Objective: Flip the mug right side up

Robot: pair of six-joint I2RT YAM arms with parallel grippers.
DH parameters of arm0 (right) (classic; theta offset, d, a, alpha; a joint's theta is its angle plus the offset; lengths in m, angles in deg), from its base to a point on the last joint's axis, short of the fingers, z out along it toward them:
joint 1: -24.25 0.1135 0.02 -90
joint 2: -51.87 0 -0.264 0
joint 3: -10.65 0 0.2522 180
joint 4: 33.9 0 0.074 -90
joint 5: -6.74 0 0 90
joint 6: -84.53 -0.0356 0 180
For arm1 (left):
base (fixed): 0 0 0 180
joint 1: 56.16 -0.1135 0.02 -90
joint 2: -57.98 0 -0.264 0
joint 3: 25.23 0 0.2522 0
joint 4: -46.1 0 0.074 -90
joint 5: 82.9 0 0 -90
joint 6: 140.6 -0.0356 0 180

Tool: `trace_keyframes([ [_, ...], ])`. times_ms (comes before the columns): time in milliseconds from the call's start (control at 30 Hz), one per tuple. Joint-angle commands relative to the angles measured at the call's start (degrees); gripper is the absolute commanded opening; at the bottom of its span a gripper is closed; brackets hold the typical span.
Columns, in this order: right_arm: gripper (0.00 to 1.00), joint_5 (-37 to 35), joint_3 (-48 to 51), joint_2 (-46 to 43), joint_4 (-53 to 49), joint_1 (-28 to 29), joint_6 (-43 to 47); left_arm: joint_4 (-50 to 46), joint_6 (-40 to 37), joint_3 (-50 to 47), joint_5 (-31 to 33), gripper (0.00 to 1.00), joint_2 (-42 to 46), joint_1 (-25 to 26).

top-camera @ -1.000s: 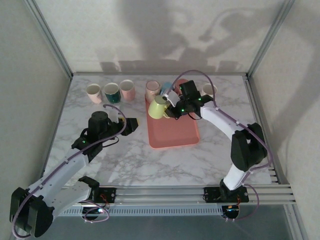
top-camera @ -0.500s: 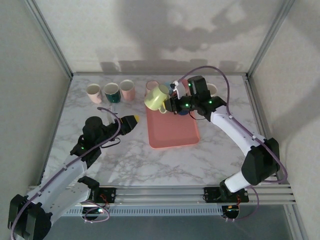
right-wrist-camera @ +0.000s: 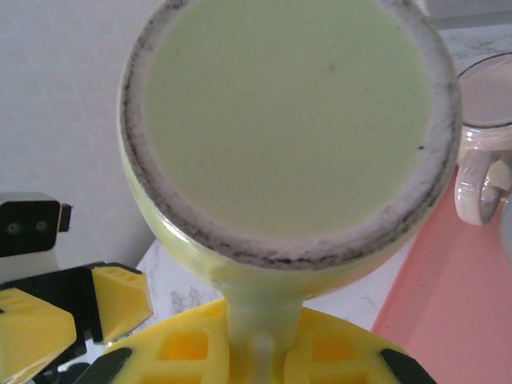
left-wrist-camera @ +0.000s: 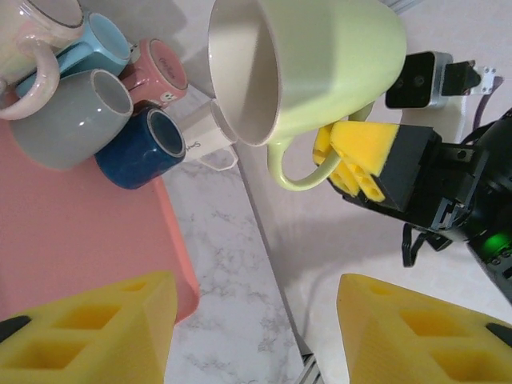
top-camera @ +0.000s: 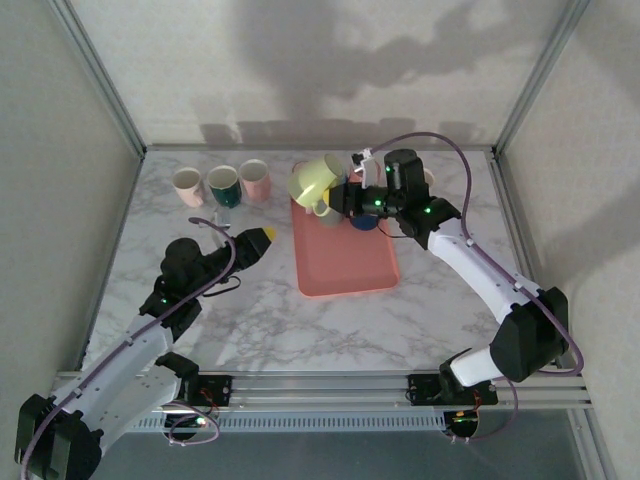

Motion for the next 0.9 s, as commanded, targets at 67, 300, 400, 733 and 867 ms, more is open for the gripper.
trace_keyframes([
  [67, 0.00, 2.39, 2.20, -4.47, 11.71, 0.50, -7.91, 13.00, 8.79, -3.34, -1.01, 0.56, 0.73, 0.12],
  [300, 0.00, 3.92, 6.42, -6.04, 19.76, 0.58, -15.57, 28.48, 19.68, -7.38, -0.50, 0.59, -0.72, 1.68],
  [400, 0.00, 4.64, 7.62, -6.46, 22.46, 0.68, -18.05, 31.25, 22.05, -8.31, 0.90, 0.60, -0.81, 2.58],
  [733, 0.00, 5.15, 9.08, -7.55, 24.19, 0.91, -18.61, 30.59, 22.41, -8.64, 3.42, 0.60, -2.27, 4.58],
  [867, 0.00, 5.77, 8.99, -7.23, 24.67, 0.85, -18.60, 26.58, 22.03, -6.74, 3.70, 0.59, -3.40, 4.85],
])
